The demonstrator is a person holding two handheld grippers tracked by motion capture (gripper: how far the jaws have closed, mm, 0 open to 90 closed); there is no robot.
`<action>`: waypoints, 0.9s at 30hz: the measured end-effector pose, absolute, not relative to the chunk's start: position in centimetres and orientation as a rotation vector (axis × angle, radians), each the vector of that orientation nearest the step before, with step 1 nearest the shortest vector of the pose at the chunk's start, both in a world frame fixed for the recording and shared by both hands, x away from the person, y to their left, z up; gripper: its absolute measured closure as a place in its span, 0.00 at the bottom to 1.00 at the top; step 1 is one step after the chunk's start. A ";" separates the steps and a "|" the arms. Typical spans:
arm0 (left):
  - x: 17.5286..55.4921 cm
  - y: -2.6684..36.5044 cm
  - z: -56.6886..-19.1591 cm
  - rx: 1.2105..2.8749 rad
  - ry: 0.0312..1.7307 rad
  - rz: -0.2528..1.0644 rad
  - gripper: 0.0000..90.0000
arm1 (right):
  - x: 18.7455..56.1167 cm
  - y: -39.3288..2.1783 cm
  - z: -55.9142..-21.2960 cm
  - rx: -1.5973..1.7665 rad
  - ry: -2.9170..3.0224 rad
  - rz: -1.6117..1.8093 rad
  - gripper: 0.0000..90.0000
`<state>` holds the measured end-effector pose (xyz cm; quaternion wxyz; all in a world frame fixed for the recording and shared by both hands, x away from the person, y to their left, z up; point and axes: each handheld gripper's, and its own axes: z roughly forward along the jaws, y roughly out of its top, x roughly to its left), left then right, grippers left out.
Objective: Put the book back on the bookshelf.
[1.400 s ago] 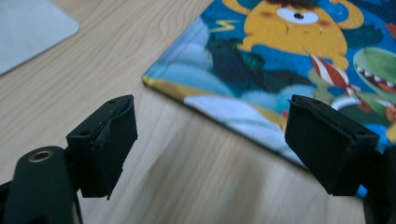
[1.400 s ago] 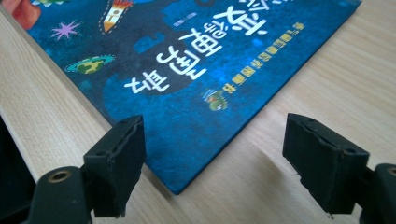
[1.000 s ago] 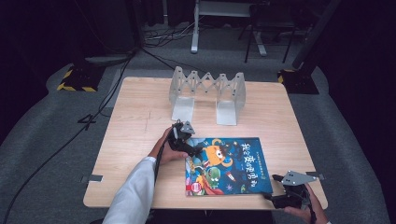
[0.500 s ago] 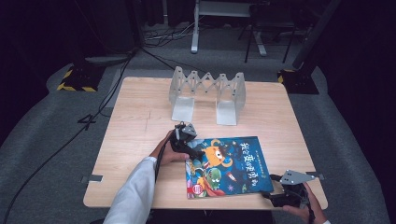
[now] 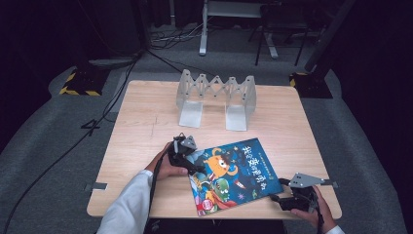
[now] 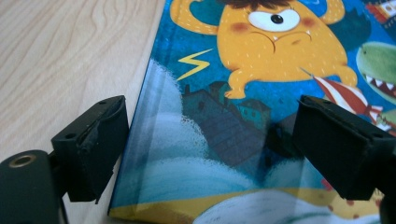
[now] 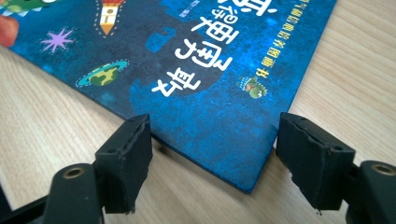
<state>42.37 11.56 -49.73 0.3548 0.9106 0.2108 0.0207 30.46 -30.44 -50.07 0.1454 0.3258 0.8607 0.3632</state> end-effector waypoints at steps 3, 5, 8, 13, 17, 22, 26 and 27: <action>41.7 12.3 -49.7 2.360 0.543 0.055 0.13 | 30.8 -30.1 -50.1 0.943 2.471 1.042 0.30; 41.1 12.8 -49.6 2.370 0.541 0.052 0.13 | 31.2 -29.9 -50.1 0.959 2.466 1.041 0.31; 40.1 13.7 -49.4 2.386 0.532 0.071 0.13 | 32.0 -29.6 -50.1 0.981 2.451 1.042 0.31; 38.7 14.8 -49.4 2.385 0.543 0.077 0.13 | 33.0 -29.0 -50.0 0.997 2.445 1.027 0.33; 37.6 15.7 -49.6 2.368 0.559 0.072 0.12 | 33.7 -28.2 -49.8 0.984 2.437 0.997 0.35; 36.2 17.0 -49.8 2.355 0.564 0.070 0.12 | 35.0 -27.3 -49.7 0.998 2.420 0.976 0.35; 35.1 17.7 -49.8 2.352 0.567 0.069 0.12 | 36.2 -26.6 -49.8 1.006 2.397 0.963 0.32; 34.9 17.9 -49.8 2.349 0.565 0.070 0.12 | 36.5 -26.5 -49.8 1.014 2.394 0.962 0.32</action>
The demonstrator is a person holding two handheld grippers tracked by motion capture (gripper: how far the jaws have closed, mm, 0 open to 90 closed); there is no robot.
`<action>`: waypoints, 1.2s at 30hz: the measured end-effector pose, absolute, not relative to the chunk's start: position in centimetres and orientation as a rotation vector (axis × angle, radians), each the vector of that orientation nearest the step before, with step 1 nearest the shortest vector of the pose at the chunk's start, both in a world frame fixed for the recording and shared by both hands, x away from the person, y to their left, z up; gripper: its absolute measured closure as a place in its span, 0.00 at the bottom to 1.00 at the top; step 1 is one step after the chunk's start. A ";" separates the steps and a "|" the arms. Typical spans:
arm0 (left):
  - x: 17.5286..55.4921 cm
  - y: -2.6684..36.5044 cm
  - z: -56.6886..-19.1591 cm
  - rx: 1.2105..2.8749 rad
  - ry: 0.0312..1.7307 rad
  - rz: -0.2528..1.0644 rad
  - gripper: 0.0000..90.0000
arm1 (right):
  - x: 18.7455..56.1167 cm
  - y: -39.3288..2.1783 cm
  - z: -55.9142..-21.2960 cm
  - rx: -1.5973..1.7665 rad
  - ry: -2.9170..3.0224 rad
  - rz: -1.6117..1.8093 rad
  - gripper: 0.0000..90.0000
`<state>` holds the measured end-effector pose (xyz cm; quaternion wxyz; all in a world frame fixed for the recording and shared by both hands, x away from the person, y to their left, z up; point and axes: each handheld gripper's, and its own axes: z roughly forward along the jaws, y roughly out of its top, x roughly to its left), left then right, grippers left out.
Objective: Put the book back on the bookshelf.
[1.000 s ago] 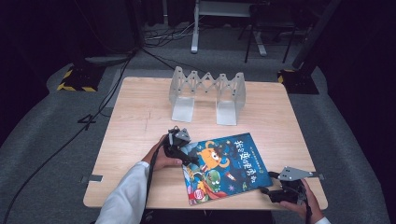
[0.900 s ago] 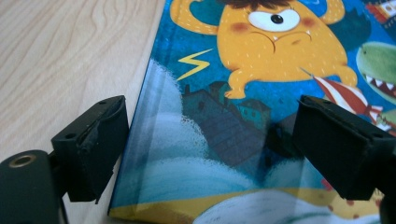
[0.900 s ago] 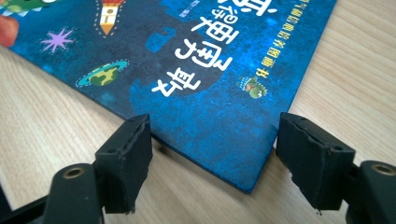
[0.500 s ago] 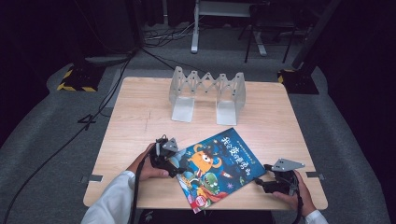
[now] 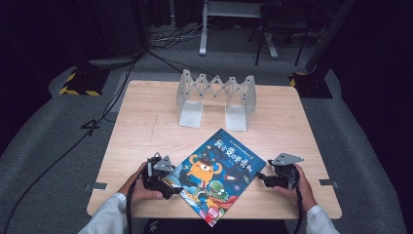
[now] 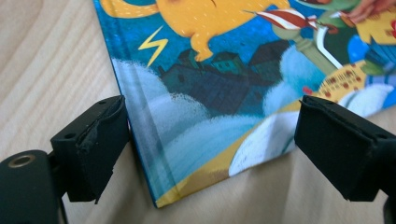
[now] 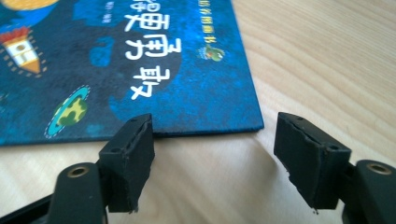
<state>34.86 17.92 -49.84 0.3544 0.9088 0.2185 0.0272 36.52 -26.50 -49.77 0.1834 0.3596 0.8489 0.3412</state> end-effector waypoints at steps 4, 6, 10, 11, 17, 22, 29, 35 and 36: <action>33.4 18.2 -50.0 2.397 0.517 0.155 0.14 | 37.4 -26.1 -49.9 1.027 2.373 0.962 0.30; 33.1 18.2 -50.0 2.387 0.534 0.166 0.14 | 37.4 -25.9 -49.9 1.056 2.359 0.960 0.32; 32.9 18.4 -50.2 2.363 0.548 0.177 0.15 | 36.3 -25.5 -49.8 1.012 2.391 0.966 0.34; 32.7 18.4 -50.2 2.354 0.557 0.180 0.15 | 35.8 -25.3 -49.7 0.989 2.415 0.972 0.34; 31.6 18.6 -50.3 2.325 0.557 0.131 0.15 | 34.3 -23.4 -49.7 0.874 2.474 0.992 0.33; 31.1 18.7 -50.3 2.319 0.558 0.112 0.15 | 35.2 -23.3 -49.7 0.910 2.478 0.984 0.29; 30.4 18.1 -50.3 2.293 0.545 0.061 0.16 | 37.0 -22.9 -49.7 0.951 2.430 0.947 0.26; 30.0 17.6 -50.3 2.289 0.548 0.057 0.16 | 37.4 -23.1 -49.7 0.988 2.413 0.954 0.31; 29.9 17.5 -50.3 2.288 0.540 0.049 0.16 | 37.2 -23.1 -49.7 0.980 2.415 0.950 0.31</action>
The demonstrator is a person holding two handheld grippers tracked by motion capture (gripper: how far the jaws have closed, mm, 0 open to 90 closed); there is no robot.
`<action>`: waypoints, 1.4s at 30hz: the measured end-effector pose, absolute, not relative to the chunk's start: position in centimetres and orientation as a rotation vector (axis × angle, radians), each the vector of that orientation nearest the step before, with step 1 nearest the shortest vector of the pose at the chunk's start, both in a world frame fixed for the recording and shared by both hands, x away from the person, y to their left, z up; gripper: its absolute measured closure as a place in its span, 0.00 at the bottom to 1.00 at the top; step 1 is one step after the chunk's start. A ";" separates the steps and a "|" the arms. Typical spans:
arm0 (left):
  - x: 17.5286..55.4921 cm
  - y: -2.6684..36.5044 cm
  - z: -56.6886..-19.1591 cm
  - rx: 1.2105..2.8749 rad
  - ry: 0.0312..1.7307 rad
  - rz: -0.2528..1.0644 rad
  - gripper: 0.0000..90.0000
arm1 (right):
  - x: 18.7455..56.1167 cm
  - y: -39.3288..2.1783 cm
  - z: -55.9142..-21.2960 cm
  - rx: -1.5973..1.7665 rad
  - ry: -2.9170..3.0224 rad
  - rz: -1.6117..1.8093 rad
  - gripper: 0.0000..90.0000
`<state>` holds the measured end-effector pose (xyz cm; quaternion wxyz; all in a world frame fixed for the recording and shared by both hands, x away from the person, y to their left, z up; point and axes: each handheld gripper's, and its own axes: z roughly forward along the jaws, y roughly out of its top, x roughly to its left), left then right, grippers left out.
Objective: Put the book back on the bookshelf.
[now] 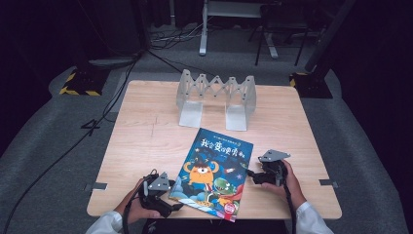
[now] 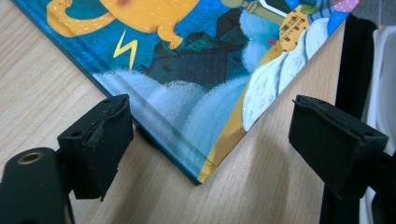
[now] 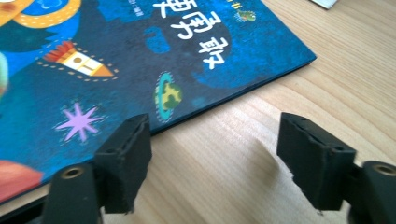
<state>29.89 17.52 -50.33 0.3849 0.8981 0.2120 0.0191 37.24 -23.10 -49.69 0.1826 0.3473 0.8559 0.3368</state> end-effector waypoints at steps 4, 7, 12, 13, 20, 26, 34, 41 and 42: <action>29.3 16.8 -50.3 2.295 0.509 0.039 0.17 | 35.8 -23.1 -49.6 0.909 2.468 0.955 0.32; 29.0 16.4 -50.3 2.300 0.502 0.034 0.17 | 34.8 -23.0 -49.4 0.856 2.488 0.938 0.34; 29.0 15.8 -50.3 2.299 0.487 0.017 0.17 | 35.2 -23.4 -49.4 0.891 2.475 0.922 0.32; 29.0 15.5 -50.3 2.295 0.480 0.007 0.18 | 35.5 -23.5 -49.4 0.903 2.467 0.922 0.31; 29.3 14.0 -50.3 2.302 0.467 0.056 0.23 | 37.0 -24.5 -49.6 1.005 2.397 0.927 0.33; 29.6 12.8 -50.3 2.314 0.481 0.107 0.23 | 37.1 -25.1 -49.7 1.019 2.386 0.940 0.34; 29.1 12.3 -50.4 2.334 0.469 0.158 0.22 | 35.4 -26.2 -49.5 0.974 2.469 0.958 0.33; 29.2 14.9 -50.4 2.326 0.540 0.183 0.22 | 32.0 -26.2 -48.5 0.908 2.608 0.842 0.39; 29.3 15.3 -50.4 2.321 0.559 0.194 0.22 | 31.7 -26.2 -48.4 0.912 2.626 0.829 0.39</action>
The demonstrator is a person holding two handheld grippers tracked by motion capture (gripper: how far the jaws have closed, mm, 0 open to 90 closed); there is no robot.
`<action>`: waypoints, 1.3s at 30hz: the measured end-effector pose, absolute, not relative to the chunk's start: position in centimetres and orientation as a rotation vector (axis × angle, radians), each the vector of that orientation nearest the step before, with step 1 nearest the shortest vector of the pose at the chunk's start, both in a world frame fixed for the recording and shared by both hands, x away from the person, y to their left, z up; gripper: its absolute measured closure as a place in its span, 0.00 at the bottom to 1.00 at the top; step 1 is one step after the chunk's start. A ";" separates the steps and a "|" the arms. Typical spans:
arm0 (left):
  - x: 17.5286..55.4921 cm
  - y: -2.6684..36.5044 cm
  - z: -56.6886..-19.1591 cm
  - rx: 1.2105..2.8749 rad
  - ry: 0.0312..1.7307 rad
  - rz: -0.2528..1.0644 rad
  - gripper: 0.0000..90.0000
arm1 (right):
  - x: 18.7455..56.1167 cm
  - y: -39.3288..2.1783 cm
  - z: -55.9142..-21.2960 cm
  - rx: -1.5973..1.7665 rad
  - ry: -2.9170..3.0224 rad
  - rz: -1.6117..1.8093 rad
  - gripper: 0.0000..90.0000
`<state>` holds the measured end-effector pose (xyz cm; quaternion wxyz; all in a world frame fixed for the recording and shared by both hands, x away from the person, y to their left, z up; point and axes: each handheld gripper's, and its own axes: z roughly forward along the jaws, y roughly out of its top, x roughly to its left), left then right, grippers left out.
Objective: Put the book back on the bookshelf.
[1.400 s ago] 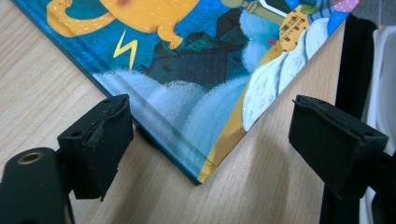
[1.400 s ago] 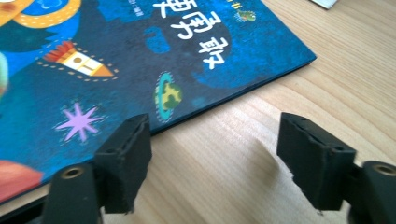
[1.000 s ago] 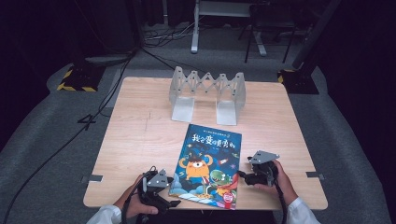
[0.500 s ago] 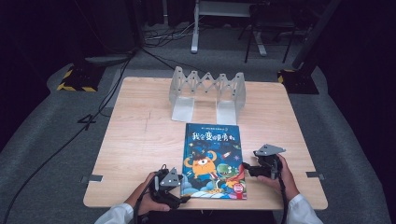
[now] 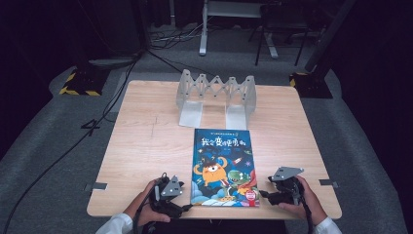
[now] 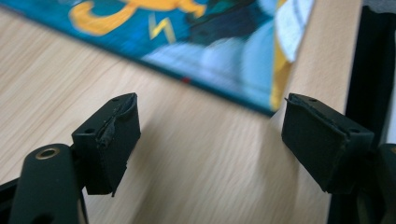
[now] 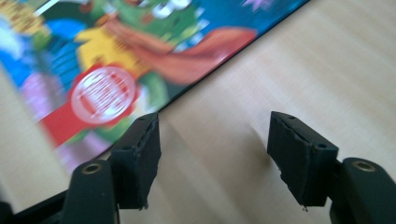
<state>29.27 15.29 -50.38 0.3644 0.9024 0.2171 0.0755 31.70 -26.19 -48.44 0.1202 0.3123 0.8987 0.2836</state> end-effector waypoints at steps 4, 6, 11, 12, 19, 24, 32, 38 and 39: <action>29.8 16.0 -50.4 2.306 0.613 0.218 0.22 | 30.3 -25.8 -48.1 0.905 2.699 0.777 0.43; 30.1 15.6 -50.5 2.312 0.616 0.219 0.19 | 29.9 -25.5 -47.8 0.889 2.731 0.735 0.45; 30.4 14.3 -50.5 2.316 0.605 0.219 0.15 | 29.5 -24.2 -47.0 0.894 2.829 0.545 0.55; 30.4 14.3 -50.5 2.321 0.604 0.218 0.14 | 29.5 -24.0 -46.8 0.889 2.845 0.509 0.56; 30.4 14.3 -50.5 2.319 0.599 0.218 0.14 | 29.9 -21.7 -46.2 0.824 2.950 0.295 0.71; 30.5 14.2 -50.5 2.318 0.597 0.216 0.14 | 29.8 -20.8 -46.2 0.768 2.983 0.298 0.82; 30.6 14.2 -50.5 2.319 0.595 0.213 0.13 | 29.1 -22.8 -46.7 0.828 2.918 0.576 0.82; 30.9 14.4 -50.5 2.320 0.606 0.218 0.13 | 28.9 -24.1 -47.4 0.821 2.845 0.869 0.71; 30.9 14.4 -50.5 2.321 0.602 0.219 0.13 | 29.0 -24.4 -47.4 0.834 2.841 0.934 0.68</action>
